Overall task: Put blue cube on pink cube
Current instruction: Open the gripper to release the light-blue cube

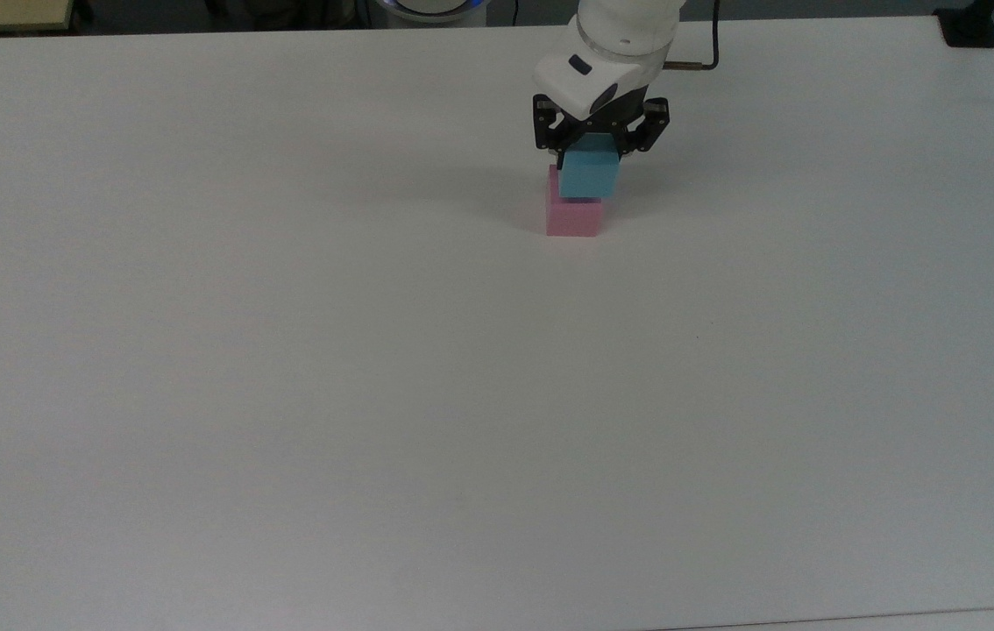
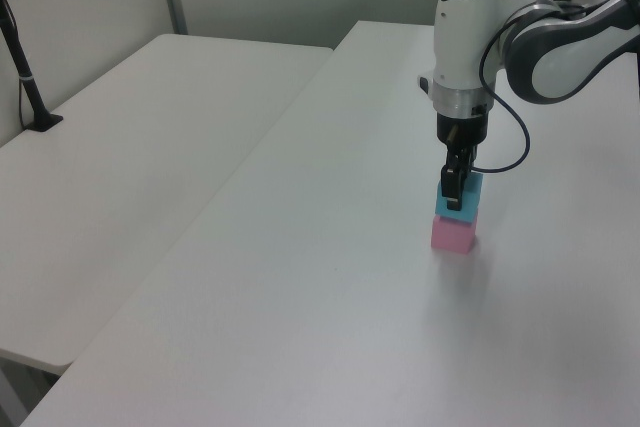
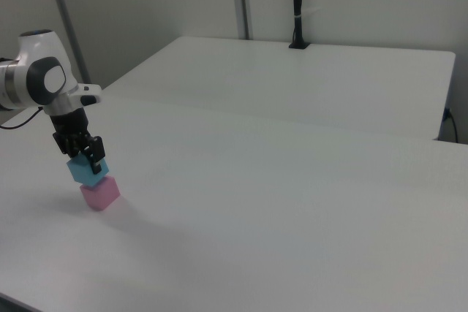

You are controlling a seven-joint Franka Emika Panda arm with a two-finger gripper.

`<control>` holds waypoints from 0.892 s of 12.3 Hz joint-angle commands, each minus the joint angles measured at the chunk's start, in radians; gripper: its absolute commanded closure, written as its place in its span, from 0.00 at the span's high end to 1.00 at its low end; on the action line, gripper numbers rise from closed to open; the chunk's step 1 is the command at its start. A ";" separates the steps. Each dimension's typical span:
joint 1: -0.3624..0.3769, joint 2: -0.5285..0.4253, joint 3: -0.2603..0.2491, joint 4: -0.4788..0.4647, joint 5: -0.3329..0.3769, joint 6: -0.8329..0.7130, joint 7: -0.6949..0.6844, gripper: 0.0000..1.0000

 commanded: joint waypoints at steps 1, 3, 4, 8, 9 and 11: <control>0.002 -0.007 -0.008 -0.019 -0.021 0.026 0.022 0.18; 0.001 0.007 -0.008 -0.019 -0.024 0.026 0.048 0.20; 0.001 0.012 -0.008 -0.019 -0.040 0.026 0.051 0.21; 0.000 0.015 -0.009 -0.017 -0.053 0.027 0.053 0.56; 0.000 0.015 -0.009 -0.017 -0.053 0.027 0.053 0.72; 0.000 0.015 -0.009 -0.017 -0.053 0.027 0.053 1.00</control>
